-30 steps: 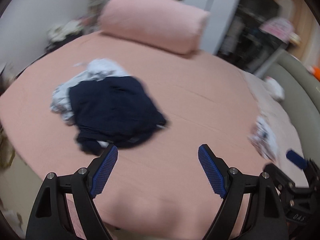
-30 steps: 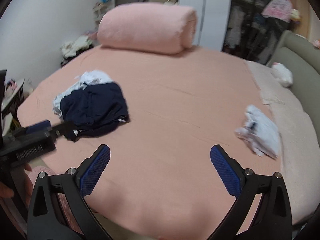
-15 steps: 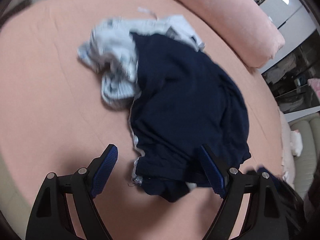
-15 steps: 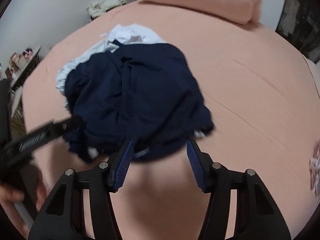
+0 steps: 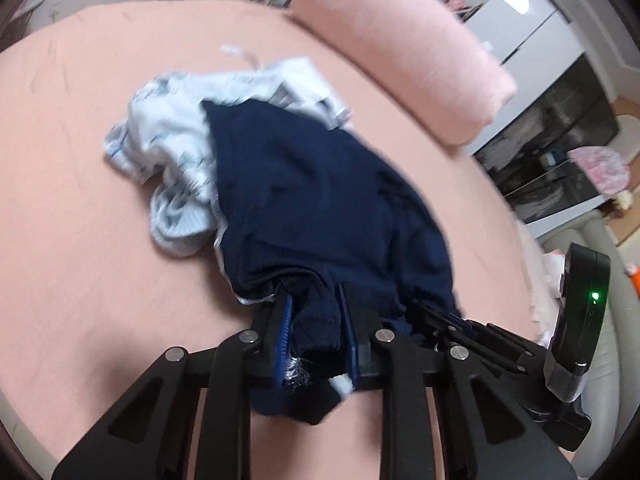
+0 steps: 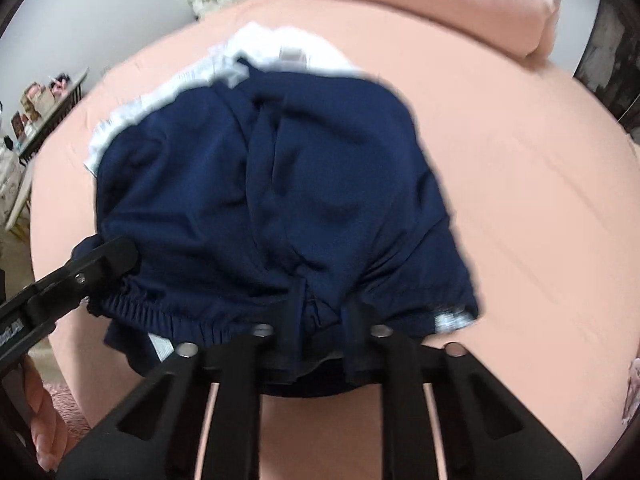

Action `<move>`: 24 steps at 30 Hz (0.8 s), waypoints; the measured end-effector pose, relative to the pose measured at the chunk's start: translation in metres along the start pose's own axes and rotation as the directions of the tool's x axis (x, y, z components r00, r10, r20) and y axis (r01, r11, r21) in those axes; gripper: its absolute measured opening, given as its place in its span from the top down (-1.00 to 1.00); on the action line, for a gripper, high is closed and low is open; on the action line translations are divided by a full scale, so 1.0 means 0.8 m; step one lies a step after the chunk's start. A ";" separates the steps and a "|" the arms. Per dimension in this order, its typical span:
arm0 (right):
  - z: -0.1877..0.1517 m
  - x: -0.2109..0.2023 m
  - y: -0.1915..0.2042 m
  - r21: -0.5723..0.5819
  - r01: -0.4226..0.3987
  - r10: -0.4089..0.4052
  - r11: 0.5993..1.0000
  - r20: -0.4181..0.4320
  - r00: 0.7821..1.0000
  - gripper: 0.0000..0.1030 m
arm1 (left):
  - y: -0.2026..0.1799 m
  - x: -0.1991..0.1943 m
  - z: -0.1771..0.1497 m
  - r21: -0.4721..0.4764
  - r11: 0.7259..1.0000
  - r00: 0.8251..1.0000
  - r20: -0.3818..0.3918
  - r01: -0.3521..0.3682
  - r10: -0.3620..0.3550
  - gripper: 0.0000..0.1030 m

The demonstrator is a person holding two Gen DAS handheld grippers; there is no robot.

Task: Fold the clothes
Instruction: 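Grasp the navy shorts waistband with both grippers and lift them off the pile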

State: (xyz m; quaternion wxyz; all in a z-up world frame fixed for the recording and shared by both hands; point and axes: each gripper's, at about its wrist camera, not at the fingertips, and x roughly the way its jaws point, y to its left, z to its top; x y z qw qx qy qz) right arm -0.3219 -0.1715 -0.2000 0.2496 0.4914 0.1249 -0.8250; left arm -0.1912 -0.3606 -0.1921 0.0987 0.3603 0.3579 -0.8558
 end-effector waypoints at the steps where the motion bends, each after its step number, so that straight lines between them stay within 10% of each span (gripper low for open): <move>1: -0.001 -0.009 -0.003 0.006 0.008 -0.008 1.000 0.021 1.000 0.76 | -0.003 -0.002 0.003 0.000 1.000 1.000 0.008 0.024 -0.024 0.56; 13: -0.070 -0.143 -0.064 0.112 0.046 -0.065 0.993 0.170 0.983 0.80 | -0.108 -0.038 -0.051 0.177 0.972 0.987 -0.086 0.152 -0.139 0.56; 24: -0.267 -0.363 -0.153 0.317 0.123 -0.193 0.941 0.202 0.960 0.80 | -0.265 -0.067 -0.184 0.325 0.849 0.886 -0.353 0.417 -0.300 0.56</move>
